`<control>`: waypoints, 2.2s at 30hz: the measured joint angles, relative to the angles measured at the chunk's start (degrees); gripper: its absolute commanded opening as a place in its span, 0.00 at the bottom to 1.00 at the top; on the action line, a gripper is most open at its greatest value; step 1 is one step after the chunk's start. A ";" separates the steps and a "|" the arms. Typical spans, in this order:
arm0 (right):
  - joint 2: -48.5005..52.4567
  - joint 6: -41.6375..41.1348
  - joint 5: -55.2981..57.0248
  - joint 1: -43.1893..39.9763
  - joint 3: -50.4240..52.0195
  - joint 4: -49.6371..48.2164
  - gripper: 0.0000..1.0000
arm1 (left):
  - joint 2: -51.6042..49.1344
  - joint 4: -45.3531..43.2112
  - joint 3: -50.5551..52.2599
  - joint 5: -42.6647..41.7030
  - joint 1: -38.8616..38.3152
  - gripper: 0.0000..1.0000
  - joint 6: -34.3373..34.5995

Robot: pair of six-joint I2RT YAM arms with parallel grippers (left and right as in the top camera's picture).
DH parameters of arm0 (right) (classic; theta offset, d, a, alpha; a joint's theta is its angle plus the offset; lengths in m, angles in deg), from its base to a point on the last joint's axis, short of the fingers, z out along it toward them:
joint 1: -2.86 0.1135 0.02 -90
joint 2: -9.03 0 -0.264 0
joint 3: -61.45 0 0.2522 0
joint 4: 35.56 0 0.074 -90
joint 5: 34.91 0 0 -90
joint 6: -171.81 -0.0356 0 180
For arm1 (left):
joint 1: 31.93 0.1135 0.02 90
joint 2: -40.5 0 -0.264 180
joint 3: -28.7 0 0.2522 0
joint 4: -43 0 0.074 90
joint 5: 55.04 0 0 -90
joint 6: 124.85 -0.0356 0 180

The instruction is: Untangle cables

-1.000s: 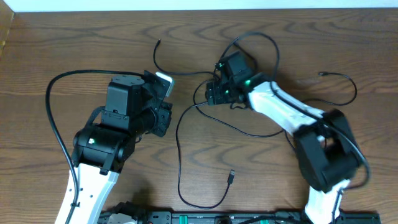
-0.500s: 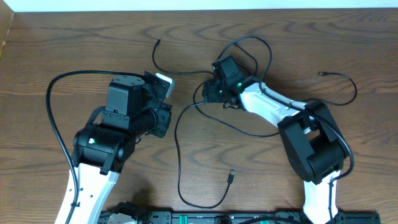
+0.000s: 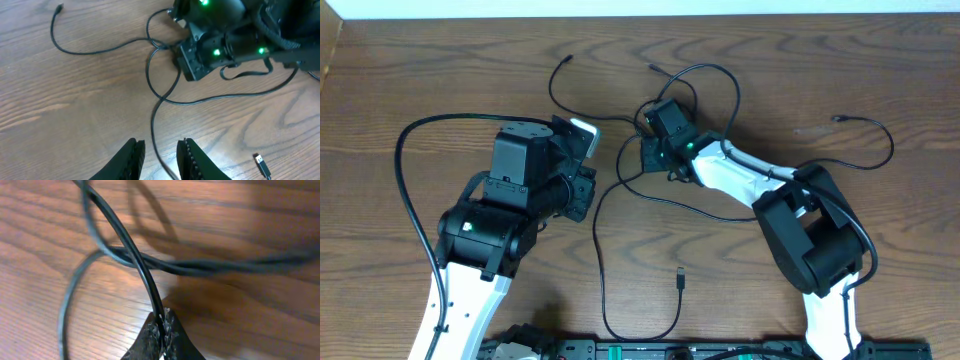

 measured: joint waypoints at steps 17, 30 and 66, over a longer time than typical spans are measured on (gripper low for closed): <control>-38.73 18.47 8.11 -6.54 -11.85 18.21 0.01 | -0.07 -0.02 0.00 0.02 0.00 0.28 0.00; -56.33 23.71 14.34 -8.46 -19.12 8.04 0.01 | -0.07 -0.04 0.00 0.00 0.00 0.28 0.00; -31.95 27.23 24.04 -69.55 -18.99 -8.66 0.01 | -6.75 1.03 0.00 0.02 0.00 0.26 0.00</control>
